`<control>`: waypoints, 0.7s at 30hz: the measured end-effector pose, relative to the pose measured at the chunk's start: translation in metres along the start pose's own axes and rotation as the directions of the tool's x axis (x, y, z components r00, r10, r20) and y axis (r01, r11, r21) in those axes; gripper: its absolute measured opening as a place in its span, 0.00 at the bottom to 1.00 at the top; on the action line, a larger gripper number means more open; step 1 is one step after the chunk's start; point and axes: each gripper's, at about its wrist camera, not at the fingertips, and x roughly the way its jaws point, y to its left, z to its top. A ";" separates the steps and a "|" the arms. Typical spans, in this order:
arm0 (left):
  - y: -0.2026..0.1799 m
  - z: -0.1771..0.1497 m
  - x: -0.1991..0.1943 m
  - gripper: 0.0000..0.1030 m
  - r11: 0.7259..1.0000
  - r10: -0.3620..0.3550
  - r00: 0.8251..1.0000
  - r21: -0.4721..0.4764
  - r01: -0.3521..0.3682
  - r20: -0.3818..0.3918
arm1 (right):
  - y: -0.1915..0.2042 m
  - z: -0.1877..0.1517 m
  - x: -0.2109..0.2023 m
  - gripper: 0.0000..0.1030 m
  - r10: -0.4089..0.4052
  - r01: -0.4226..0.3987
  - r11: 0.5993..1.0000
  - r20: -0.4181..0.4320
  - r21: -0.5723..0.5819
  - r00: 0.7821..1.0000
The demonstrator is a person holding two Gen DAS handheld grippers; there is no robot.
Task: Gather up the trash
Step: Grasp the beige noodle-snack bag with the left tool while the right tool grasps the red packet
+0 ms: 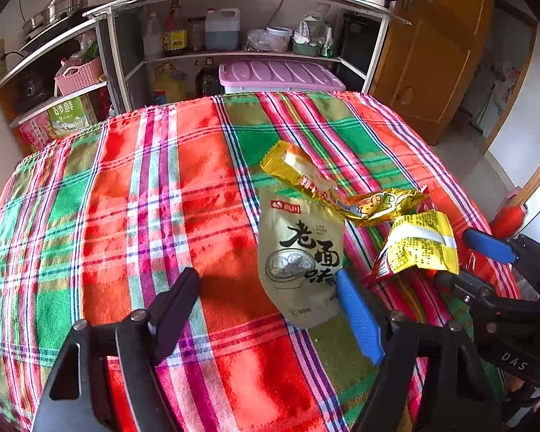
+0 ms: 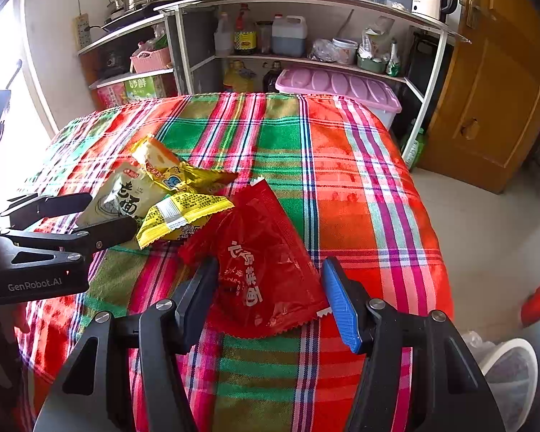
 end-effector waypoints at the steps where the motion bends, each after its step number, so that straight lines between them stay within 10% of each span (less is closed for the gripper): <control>1: -0.001 0.000 0.000 0.68 1.000 -0.004 1.000 0.004 0.004 0.004 | -0.001 0.000 0.001 0.58 0.005 -0.005 1.000 -0.003 0.008 1.000; 10: -0.002 0.000 -0.003 0.42 1.000 -0.018 0.999 0.005 0.018 0.029 | -0.003 -0.001 0.004 0.57 0.032 -0.032 0.999 -0.010 0.031 0.999; 21: -0.001 -0.003 -0.007 0.24 0.999 -0.031 0.999 0.010 0.031 0.039 | 0.018 -0.009 0.005 0.23 0.061 -0.062 0.998 -0.027 -0.018 0.998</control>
